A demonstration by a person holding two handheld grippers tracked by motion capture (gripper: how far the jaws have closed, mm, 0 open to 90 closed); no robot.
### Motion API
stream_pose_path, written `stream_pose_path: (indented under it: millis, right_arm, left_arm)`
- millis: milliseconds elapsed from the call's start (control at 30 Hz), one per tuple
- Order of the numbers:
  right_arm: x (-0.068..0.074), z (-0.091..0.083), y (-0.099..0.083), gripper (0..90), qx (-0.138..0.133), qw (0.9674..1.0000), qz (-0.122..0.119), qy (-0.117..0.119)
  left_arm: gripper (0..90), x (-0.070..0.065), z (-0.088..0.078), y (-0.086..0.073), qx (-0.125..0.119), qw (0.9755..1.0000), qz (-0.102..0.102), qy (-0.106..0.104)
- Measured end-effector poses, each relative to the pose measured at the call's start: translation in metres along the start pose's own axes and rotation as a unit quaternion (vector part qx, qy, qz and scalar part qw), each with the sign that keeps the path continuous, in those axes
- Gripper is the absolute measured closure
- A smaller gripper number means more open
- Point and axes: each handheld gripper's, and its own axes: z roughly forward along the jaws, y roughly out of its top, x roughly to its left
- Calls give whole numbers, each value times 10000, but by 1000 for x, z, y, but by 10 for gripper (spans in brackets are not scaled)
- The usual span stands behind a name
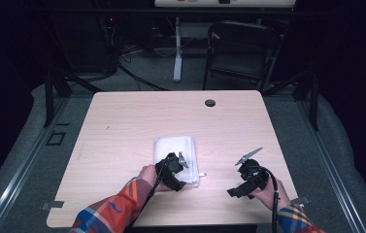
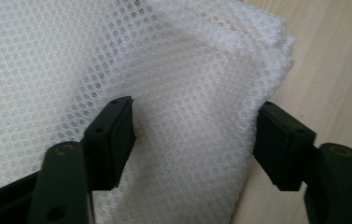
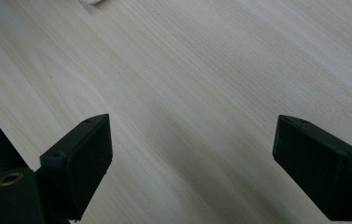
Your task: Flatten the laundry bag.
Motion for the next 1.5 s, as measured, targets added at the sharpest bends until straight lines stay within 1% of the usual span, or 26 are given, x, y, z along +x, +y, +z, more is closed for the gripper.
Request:
stream_pose_path:
  millis: [67, 167, 233, 300, 333, 500, 567, 600, 667, 767, 800, 833, 933, 967, 1000, 1033, 1067, 1100, 1133, 1167, 1200, 1267, 1367, 1400, 1467, 1500]
  right_arm:
    - [0, 0, 0, 116, 21, 10000, -18, -17]
    - [0, 0, 0, 116, -6, 10000, 30, 52]
    - [0, 0, 0, 116, 15, 10000, 3, 35]
    - [0, -1, 1, 116, 115, 9999, -85, 28]
    - [0, 0, 1, 116, 105, 9999, -87, 11]
    - [0, 1, 1, 117, 115, 9999, -72, 46]
    - [1, 1, 1, 118, 127, 9999, -66, 64]
    - [1, 1, 1, 118, 141, 9999, -85, 15]
    - [1, 2, 1, 130, 86, 9999, -27, 103]
    - [3, 3, 1, 140, -3, 10000, -11, 74]
    - [3, 2, 2, 144, 62, 9999, -89, 53]
    - [3, 2, 3, 149, 54, 9999, -111, -17]
    - [6, 3, 4, 184, 2, 10000, -53, -5]
    - [6, 4, 4, 186, 6, 10000, -47, -52]
    - [6, 3, 5, 191, 94, 9998, -128, -104]
    - [7, 5, 5, 211, 37, 9999, -76, -86]
    - [9, 5, 7, 254, 28, 9999, -138, -95]
    - [9, 5, 7, 254, 28, 9999, -138, -95]
    - [11, 5, 9, 265, -2, 9999, -120, -16]
    - [13, 6, 9, 295, -66, 9999, -108, -48]
    - [13, 4, 11, 322, -1, 9998, -214, -65]
    - [16, 6, 14, 386, -88, 9998, -172, 7]
    - [20, 8, 19, 520, -77, 9996, -273, -37]
    - [22, 9, 21, 584, -126, 9996, -252, -20]
    - [24, 10, 25, 693, -131, 9992, -370, -23]
    - [25, 11, 27, 742, -186, 9991, -377, 8]
  left_arm:
    - [382, 1, -1, -1, -43, 9999, -66, -79]
    - [425, 1, -1, -1, -49, 9999, -38, -125]
    - [468, 1, -2, 0, -50, 9998, -12, -172]
    - [517, 2, -2, 0, -47, 9998, -8, -171]
    - [544, 3, -2, -1, -61, 9996, -36, -255]
    - [585, 5, -3, -1, -76, 9997, -19, -235]
    - [617, 7, -3, -2, -108, 9996, -68, -271]
    - [630, 7, -3, -3, -118, 9995, -89, -286]
    - [645, 8, -3, -3, -122, 9995, -94, -274]
    - [658, 7, -2, -3, -129, 9997, -16, -202]
    - [665, 6, -3, -2, -120, 9998, 34, -166]
    - [682, 5, -3, -2, -112, 9997, 71, -202]
    - [743, 0, -3, -1, -85, 9997, 234, -76]
    - [755, -1, -3, 0, -66, 9995, 295, -35]
    - [770, -3, -3, 0, -59, 9994, 343, -21]
    - [791, -4, -3, 0, -57, 9992, 383, 7]
    - [820, -5, -3, 1, -63, 9991, 413, 40]
    - [820, -5, -4, 0, -69, 9991, 416, 43]
    - [831, -4, -4, 0, -82, 9991, 408, 36]
    - [843, -4, -4, 0, -102, 9992, 378, 23]
    - [851, -3, -5, -1, -123, 9992, 370, 6]
    - [860, -2, -6, -1, -168, 9992, 348, -33]
    - [865, 0, -7, -2, -233, 9992, 313, -87]
    - [865, 1, -8, -3, -269, 9992, 295, -87]
    - [865, 2, -9, -3, -313, 9991, 281, -97]
    - [864, 2, -10, -3, -348, 9990, 263, -96]
